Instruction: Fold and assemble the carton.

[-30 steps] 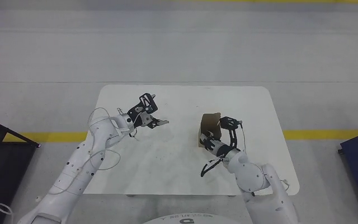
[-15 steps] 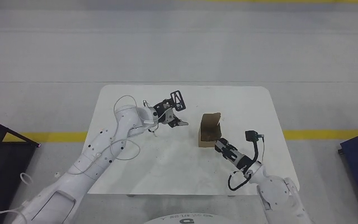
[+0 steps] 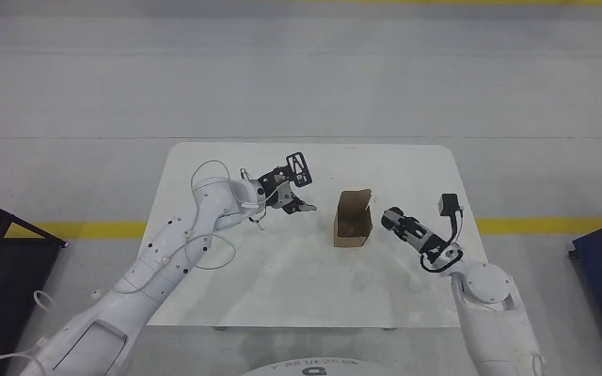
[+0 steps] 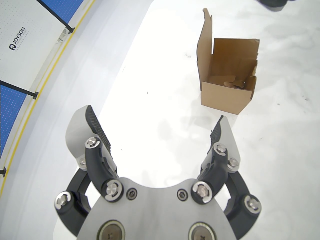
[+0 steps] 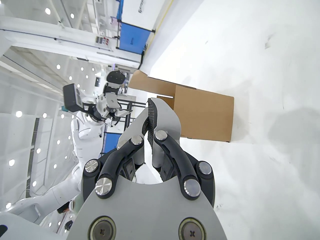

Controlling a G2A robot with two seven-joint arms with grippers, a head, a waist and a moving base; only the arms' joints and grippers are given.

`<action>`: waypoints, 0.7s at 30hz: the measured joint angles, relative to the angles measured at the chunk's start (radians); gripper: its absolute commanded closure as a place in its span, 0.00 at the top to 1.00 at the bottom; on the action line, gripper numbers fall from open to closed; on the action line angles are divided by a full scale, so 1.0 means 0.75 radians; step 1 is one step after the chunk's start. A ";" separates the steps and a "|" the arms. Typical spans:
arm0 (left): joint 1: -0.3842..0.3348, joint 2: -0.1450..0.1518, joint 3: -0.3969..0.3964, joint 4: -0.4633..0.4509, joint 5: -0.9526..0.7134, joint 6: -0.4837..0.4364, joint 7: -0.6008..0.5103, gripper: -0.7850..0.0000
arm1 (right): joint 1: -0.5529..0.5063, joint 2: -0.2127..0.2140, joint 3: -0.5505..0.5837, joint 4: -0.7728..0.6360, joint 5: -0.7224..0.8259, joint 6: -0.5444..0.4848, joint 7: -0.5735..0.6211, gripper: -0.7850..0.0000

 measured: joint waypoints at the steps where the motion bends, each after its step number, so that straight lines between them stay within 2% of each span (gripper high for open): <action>1: 0.000 0.000 0.000 0.000 0.000 0.000 0.000 1.00 | 0.033 0.002 -0.022 0.018 -0.021 0.018 0.020 0.00; 7: 0.000 0.000 0.000 0.000 0.000 0.000 0.000 1.00 | 0.086 0.014 -0.069 0.054 -0.041 0.006 0.102 0.00; 21: 0.000 0.000 0.000 0.000 0.000 0.000 0.000 1.00 | 0.218 0.035 -0.192 0.101 -0.114 0.248 0.205 0.00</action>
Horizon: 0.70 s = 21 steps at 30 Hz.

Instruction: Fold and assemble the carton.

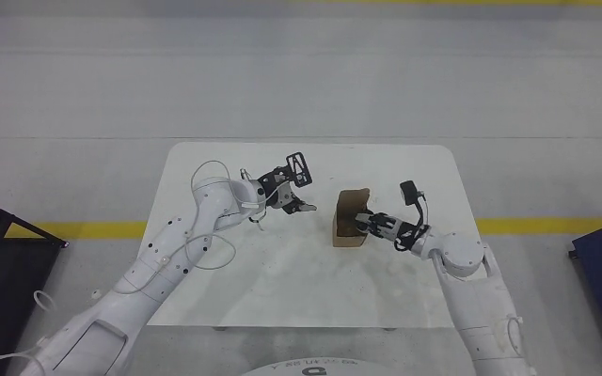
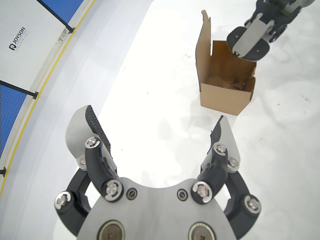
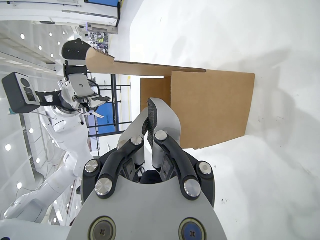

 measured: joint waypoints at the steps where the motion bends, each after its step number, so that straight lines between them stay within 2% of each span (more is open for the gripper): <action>1: 0.000 0.000 0.000 0.000 0.000 0.000 0.000 1.00 | 0.009 0.001 -0.015 0.002 -0.008 0.018 0.008 0.00; 6: 0.000 0.000 0.000 0.000 0.000 0.000 0.000 1.00 | 0.054 0.005 -0.079 0.011 -0.061 0.095 0.009 0.00; 10: 0.000 0.000 0.000 0.000 0.000 0.000 0.000 1.00 | 0.047 0.008 -0.098 -0.009 -0.062 0.092 -0.017 0.00; 14: 0.000 0.000 0.000 0.000 0.000 0.000 0.000 1.00 | -0.028 0.016 -0.049 -0.075 0.002 0.014 -0.049 0.00; 17: 0.000 0.000 0.000 0.000 0.000 0.000 0.000 1.00 | -0.109 0.023 0.011 -0.125 0.101 -0.098 -0.053 0.00; 21: 0.000 0.000 0.000 0.000 0.000 0.000 0.000 1.00 | -0.167 0.031 0.089 -0.122 0.232 -0.182 -0.046 0.00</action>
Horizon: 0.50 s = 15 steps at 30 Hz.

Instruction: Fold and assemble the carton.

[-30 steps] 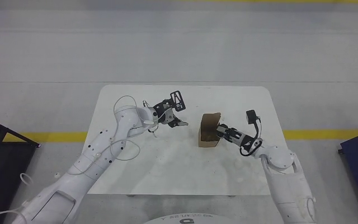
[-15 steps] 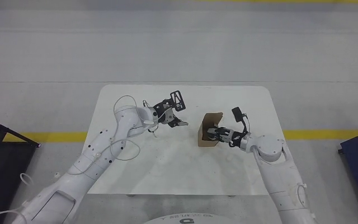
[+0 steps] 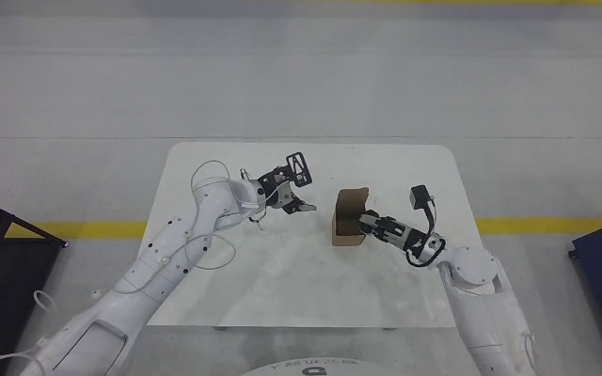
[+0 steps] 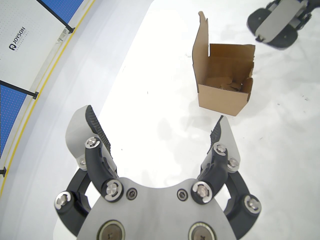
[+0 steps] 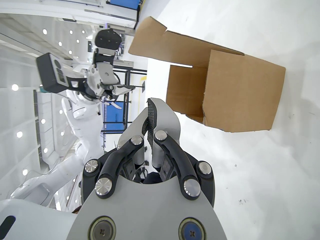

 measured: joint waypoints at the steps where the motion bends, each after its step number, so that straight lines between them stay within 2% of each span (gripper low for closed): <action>1: 0.000 0.000 0.000 0.000 0.000 0.000 0.000 1.00 | 0.004 0.003 0.019 0.016 0.031 0.002 0.008 0.00; 6: 0.000 0.000 0.000 0.000 0.000 0.000 0.000 1.00 | 0.082 0.015 0.038 0.125 0.057 0.089 0.029 0.00; 11: 0.000 0.000 0.000 0.000 0.000 0.000 0.000 1.00 | 0.196 0.022 -0.068 0.184 -0.106 0.230 0.037 0.00; 15: 0.000 0.000 0.000 0.000 0.000 0.000 0.000 1.00 | 0.235 0.024 -0.118 0.202 -0.124 0.260 0.049 0.00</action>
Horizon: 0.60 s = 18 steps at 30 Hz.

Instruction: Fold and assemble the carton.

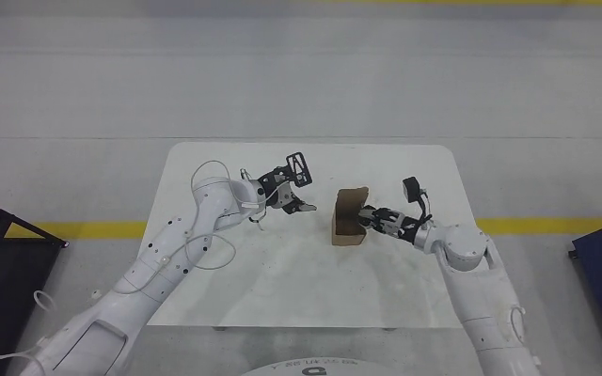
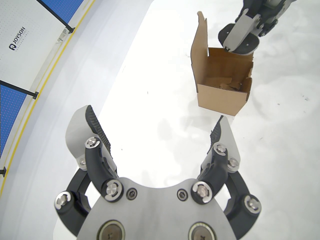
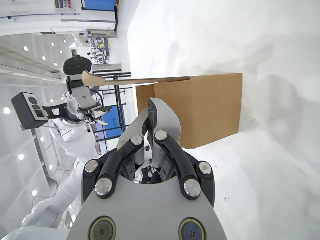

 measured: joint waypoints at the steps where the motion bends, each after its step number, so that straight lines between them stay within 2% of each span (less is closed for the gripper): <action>1: 0.000 0.000 0.000 0.000 0.000 0.000 0.000 1.00 | 0.007 0.001 -0.009 0.002 -0.012 0.008 -0.001 0.00; 9: 0.000 0.000 0.000 0.000 0.000 0.000 0.000 1.00 | 0.054 0.007 -0.095 -0.006 -0.133 0.133 -0.056 0.00; 18: 0.000 0.000 0.000 0.000 0.000 0.000 0.000 1.00 | 0.043 0.011 -0.170 -0.088 -0.245 0.289 -0.132 0.00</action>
